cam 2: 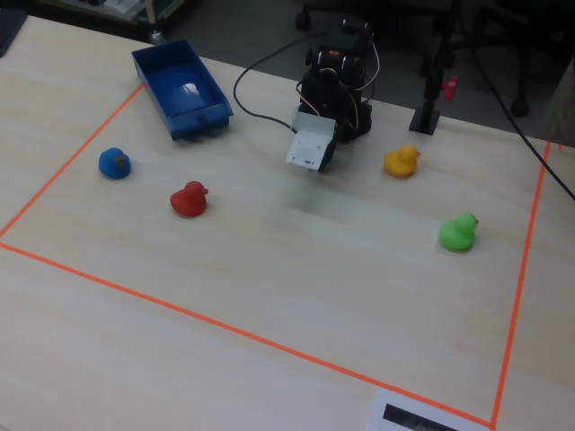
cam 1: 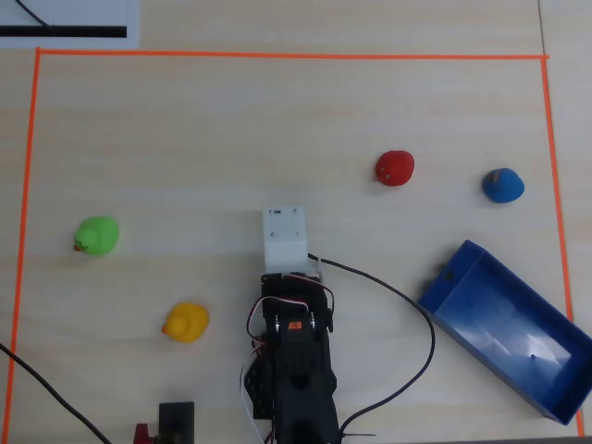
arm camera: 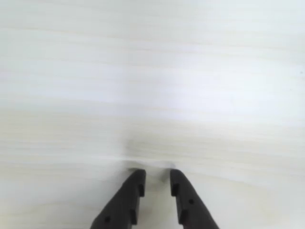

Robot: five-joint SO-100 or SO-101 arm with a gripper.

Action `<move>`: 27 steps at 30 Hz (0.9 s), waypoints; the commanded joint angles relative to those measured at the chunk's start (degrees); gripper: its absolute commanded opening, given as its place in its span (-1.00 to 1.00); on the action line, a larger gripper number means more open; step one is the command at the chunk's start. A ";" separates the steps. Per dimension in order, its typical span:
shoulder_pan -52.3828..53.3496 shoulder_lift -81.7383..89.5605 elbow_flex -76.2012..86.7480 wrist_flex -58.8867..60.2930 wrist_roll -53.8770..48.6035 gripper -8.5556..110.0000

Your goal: Grasp red duck and put it into box.

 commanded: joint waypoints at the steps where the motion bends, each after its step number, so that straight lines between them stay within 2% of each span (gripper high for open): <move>1: -0.18 -0.09 0.09 0.97 -0.35 -0.78; 3: -0.18 -0.09 0.09 0.97 -0.35 -0.85; 7: 0.26 -1.14 0.09 0.35 -0.44 -0.85; 9: 0.62 -4.75 0.09 -3.96 -0.44 -0.85; 18: 7.56 -30.50 -6.77 -53.79 -0.62 -0.85; 25: 16.70 -57.66 -24.61 -75.41 0.53 -0.84; 27: 19.69 -64.60 -27.77 -85.61 2.46 -0.82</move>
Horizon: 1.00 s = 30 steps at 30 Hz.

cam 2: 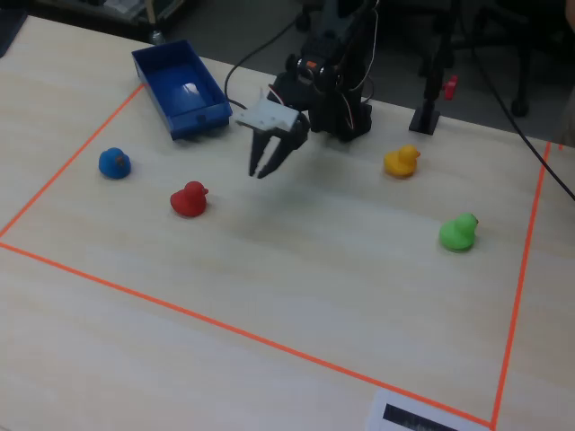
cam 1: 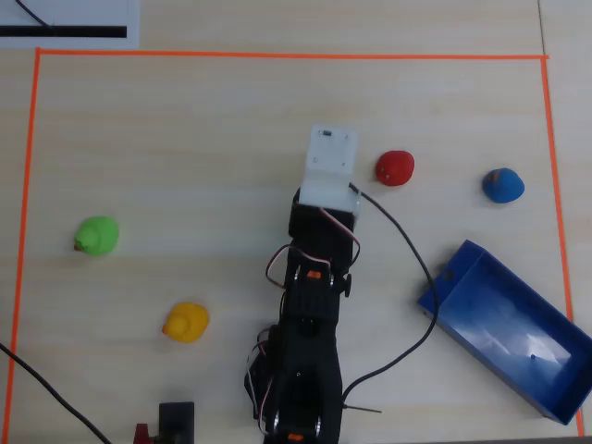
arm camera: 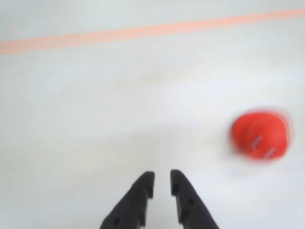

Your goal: Grasp red duck and put it into box.

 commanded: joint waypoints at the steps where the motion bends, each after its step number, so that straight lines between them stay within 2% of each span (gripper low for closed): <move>1: 6.06 -15.91 -9.76 -15.91 2.90 -0.79; 6: 12.74 -29.62 -13.89 -34.19 2.55 -0.60; 11: 18.46 -40.61 -17.05 -44.30 2.29 -0.42; 16: 22.15 -48.43 -17.14 -48.87 -1.05 -0.27; 30: 21.01 -53.44 -9.93 -53.53 -6.77 -0.26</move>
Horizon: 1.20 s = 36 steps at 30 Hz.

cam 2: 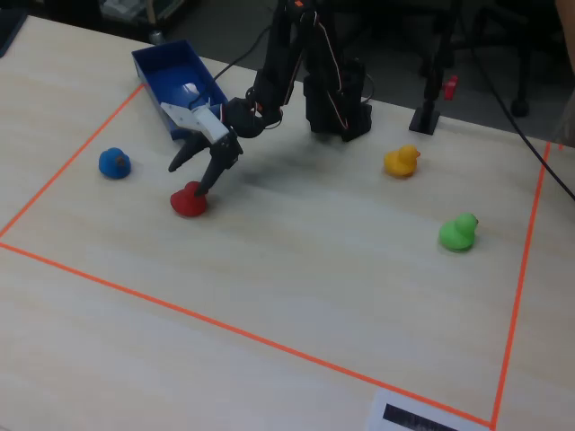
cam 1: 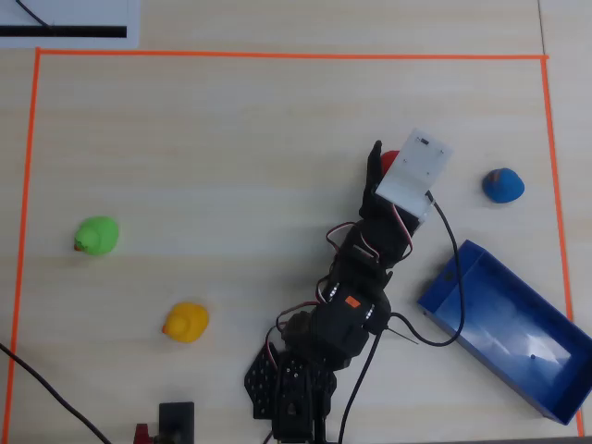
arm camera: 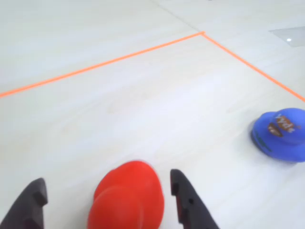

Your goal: Grasp red duck and put it into box.

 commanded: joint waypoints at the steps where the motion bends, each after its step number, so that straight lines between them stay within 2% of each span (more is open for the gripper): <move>1: -0.18 -0.09 0.97 -0.53 -3.43 -0.27; 12: 0.35 -1.67 0.26 4.04 -8.09 -0.31; 17: 0.35 -2.72 -0.62 10.28 -15.29 -0.55; 36: -0.35 -6.68 -6.42 8.96 -13.10 -0.41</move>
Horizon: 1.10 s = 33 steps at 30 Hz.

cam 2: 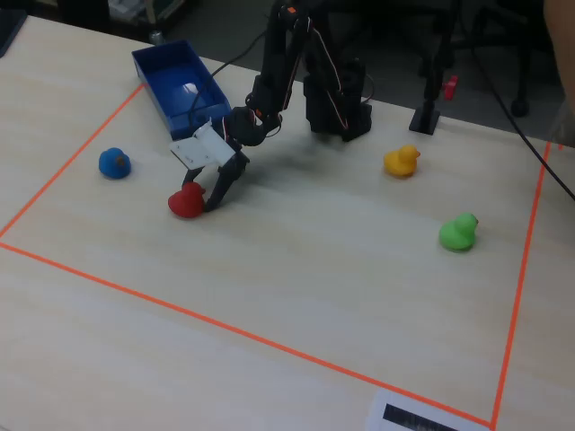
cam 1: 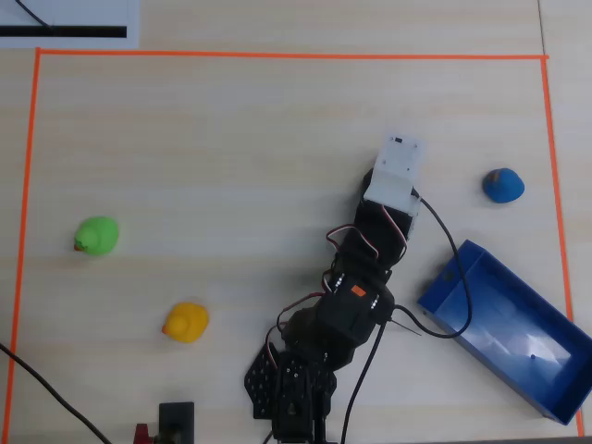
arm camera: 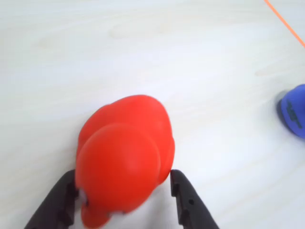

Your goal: Grasp red duck and put it into box.

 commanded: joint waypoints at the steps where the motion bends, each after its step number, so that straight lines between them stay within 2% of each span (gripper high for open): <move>1: -0.62 -1.14 -4.22 -1.05 0.44 -0.41; 15: -0.44 -6.86 -10.90 -0.26 0.53 -0.37; 16: -0.44 -7.03 -11.25 0.53 -0.18 -0.41; 18: -0.53 -7.38 -11.87 2.90 -2.37 -0.67; 20: -0.62 -7.47 -11.69 2.81 -2.29 -0.76; 24: -0.18 -7.47 -11.69 2.90 -2.81 -0.85; 33: 1.93 -5.80 -12.39 2.81 -0.97 -0.85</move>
